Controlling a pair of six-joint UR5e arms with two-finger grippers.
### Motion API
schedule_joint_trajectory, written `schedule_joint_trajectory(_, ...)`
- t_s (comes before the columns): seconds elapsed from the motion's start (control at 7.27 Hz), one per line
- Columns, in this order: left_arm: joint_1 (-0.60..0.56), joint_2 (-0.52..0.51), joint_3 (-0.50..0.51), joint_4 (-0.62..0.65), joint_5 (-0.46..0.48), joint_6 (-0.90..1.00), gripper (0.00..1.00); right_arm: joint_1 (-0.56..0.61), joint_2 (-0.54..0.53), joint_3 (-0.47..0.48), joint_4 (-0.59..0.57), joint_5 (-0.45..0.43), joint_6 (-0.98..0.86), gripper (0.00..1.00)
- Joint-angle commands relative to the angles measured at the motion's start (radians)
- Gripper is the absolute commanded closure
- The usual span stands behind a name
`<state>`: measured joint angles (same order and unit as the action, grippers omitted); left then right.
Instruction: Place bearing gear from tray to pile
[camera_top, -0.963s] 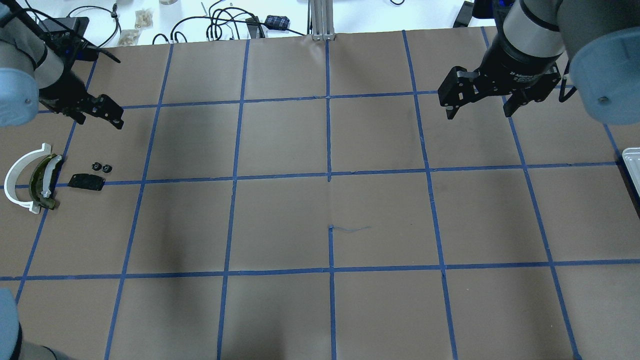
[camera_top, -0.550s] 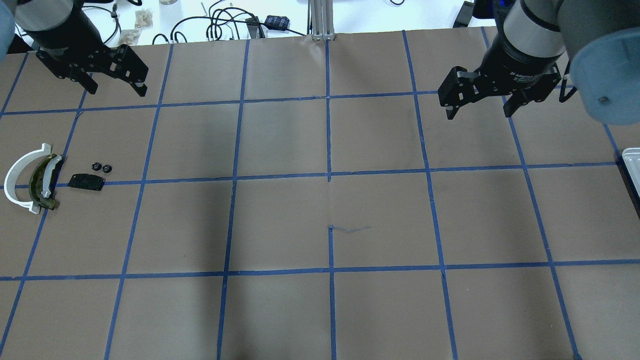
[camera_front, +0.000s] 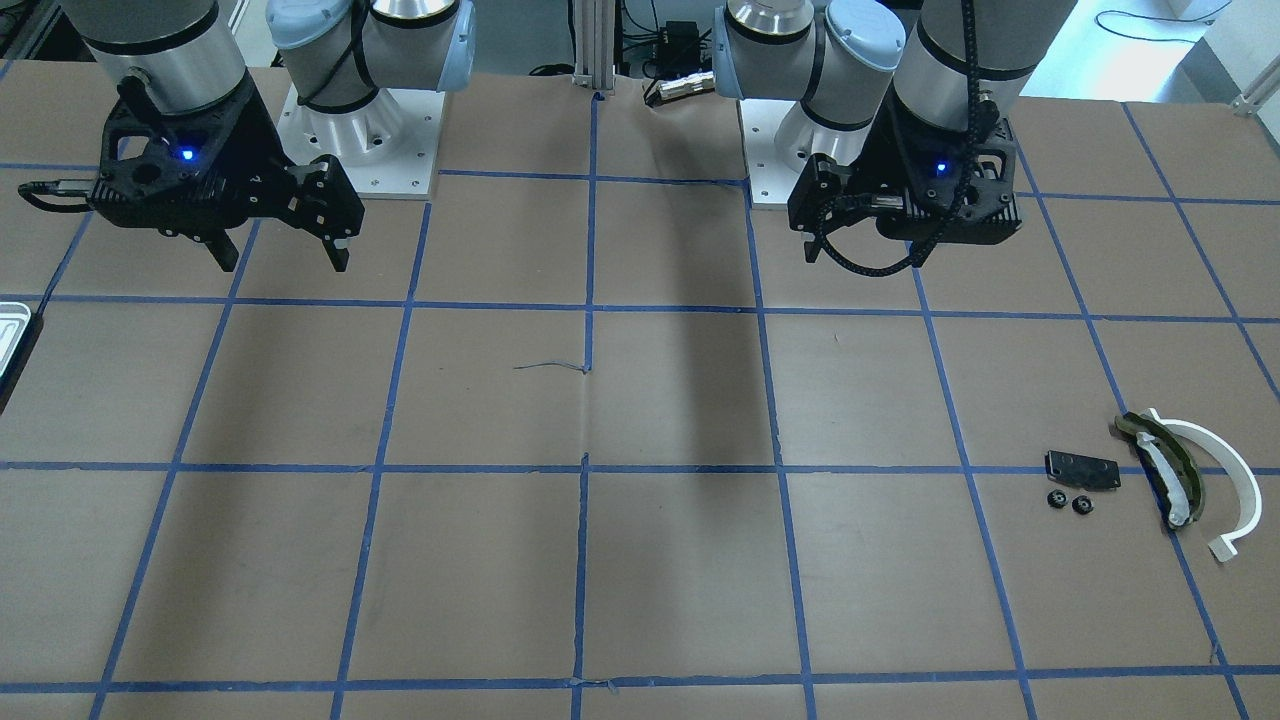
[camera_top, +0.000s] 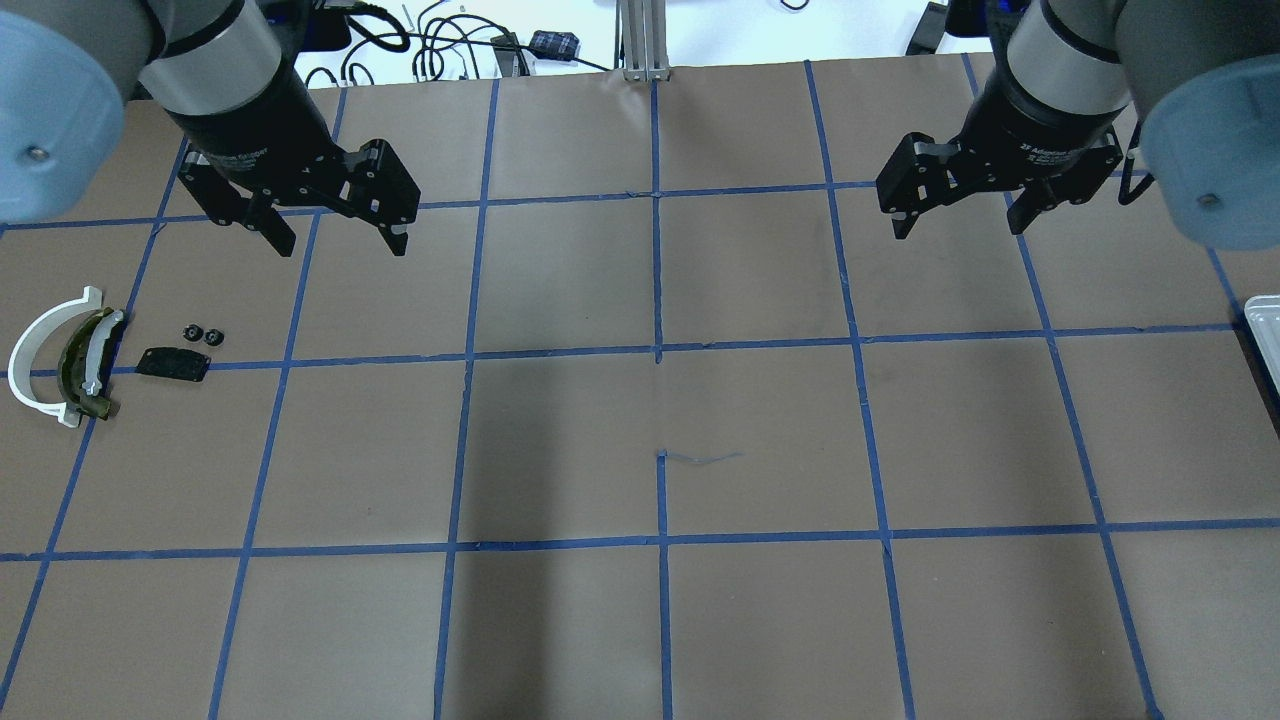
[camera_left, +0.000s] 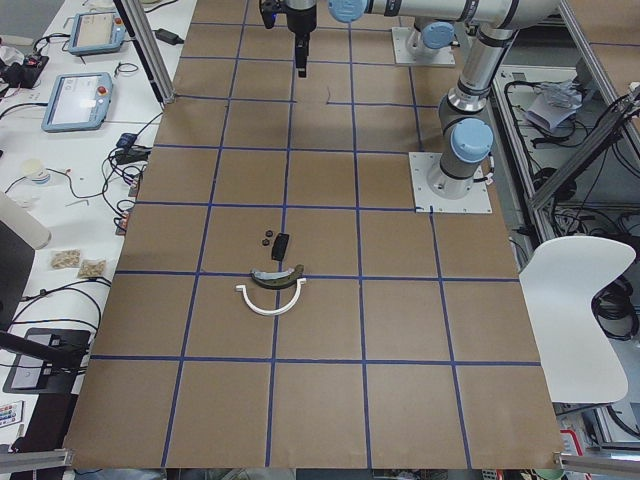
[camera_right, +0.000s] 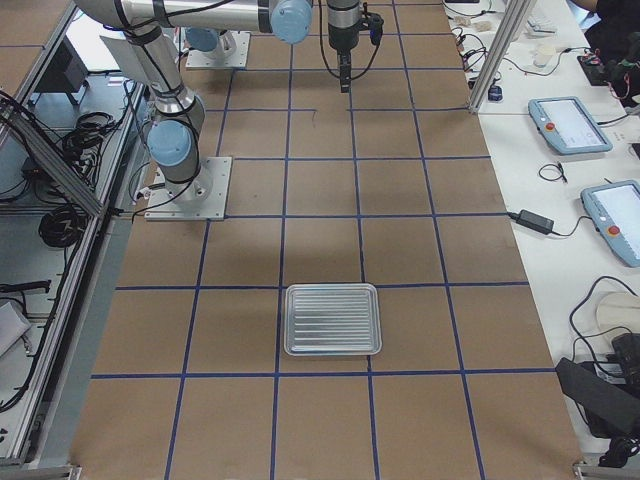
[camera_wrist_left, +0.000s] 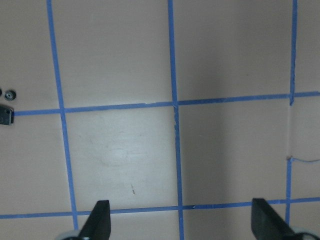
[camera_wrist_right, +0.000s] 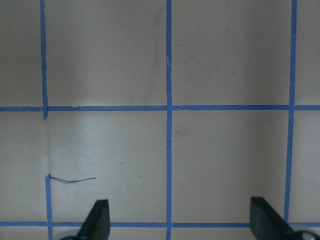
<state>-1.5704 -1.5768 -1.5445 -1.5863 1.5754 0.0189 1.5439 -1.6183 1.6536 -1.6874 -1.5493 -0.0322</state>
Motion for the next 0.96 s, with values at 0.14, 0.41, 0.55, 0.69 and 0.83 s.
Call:
schedule_joint_trajectory(0.14, 0.093, 0.04, -0.045, 0.031, -0.055, -0.005, 0.0, -0.001, 0.0, 0.0, 0.0, 0.0, 0.0, 0.0)
schedule_joint_trajectory(0.41, 0.09, 0.05, -0.071, 0.035, 0.004, -0.005, 0.0, -0.001, 0.0, 0.0, 0.0, -0.001, 0.0, 0.0)
schedule_joint_trajectory(0.55, 0.089, 0.064, -0.063, 0.035, 0.05, -0.004, 0.0, -0.001, 0.0, 0.0, 0.0, 0.0, 0.0, 0.0)
schedule_joint_trajectory(0.69, 0.09, 0.07, -0.056, 0.034, -0.01, -0.004, 0.0, -0.001, 0.0, 0.0, 0.0, 0.0, 0.0, 0.0)
schedule_joint_trajectory(0.83, 0.09, 0.072, -0.052, 0.034, -0.052, -0.005, 0.0, -0.001, 0.0, 0.0, 0.0, 0.0, 0.0, 0.0)
